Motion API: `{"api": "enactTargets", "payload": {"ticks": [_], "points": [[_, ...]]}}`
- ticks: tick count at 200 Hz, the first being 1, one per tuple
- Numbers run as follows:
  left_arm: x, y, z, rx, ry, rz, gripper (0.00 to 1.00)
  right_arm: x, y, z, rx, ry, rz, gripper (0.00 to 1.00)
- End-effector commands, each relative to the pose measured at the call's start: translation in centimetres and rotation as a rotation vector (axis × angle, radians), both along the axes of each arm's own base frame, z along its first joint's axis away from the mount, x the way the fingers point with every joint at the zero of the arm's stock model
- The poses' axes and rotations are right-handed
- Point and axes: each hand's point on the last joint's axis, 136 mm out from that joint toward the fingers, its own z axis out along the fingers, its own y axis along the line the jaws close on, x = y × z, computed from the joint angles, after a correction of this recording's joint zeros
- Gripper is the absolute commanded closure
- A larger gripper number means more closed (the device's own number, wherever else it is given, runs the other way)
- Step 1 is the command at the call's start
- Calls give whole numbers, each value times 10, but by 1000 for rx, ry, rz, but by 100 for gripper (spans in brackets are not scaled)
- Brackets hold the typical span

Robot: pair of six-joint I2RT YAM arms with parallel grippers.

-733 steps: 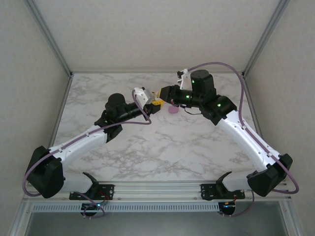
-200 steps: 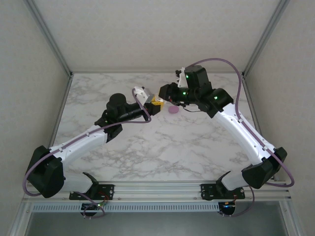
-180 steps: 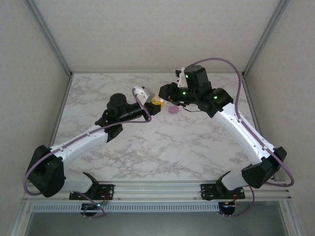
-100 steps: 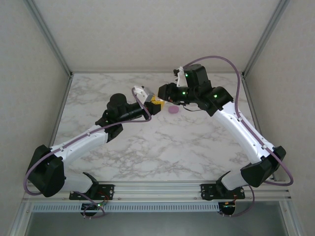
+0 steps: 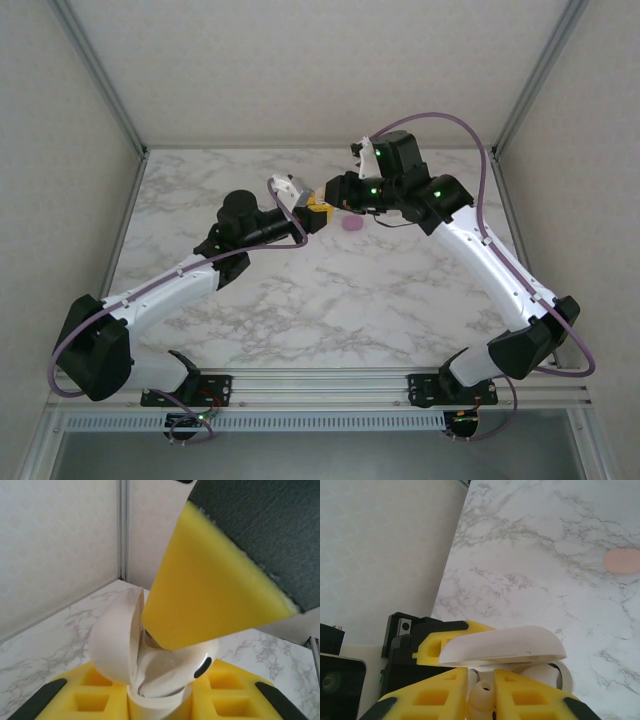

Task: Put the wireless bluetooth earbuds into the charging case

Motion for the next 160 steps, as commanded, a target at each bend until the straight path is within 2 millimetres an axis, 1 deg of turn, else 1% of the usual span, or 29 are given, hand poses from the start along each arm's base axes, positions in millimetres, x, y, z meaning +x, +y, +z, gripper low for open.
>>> {"api": "enactTargets", "payload": {"ticks": [1,28,66,89,108,134,160], "points": [[-3,2,40,-47,-181,11,88,-3,-7,-17,-44,84,-27,82],[-6,2,31,21,-260,6,88,0,-10,-14,-19,111,-69,82],[-10,2,23,94,-345,-5,89,1,-11,-20,-17,172,-93,82],[-8,1,19,144,-382,-1,89,4,-15,-23,-29,186,-126,82],[-7,0,15,187,-407,-1,89,7,-14,-24,-23,199,-145,83],[-6,0,15,189,-416,13,89,14,-12,-32,-7,224,-197,83],[-6,-1,14,177,-412,21,89,23,-15,-35,21,225,-263,83]]}}
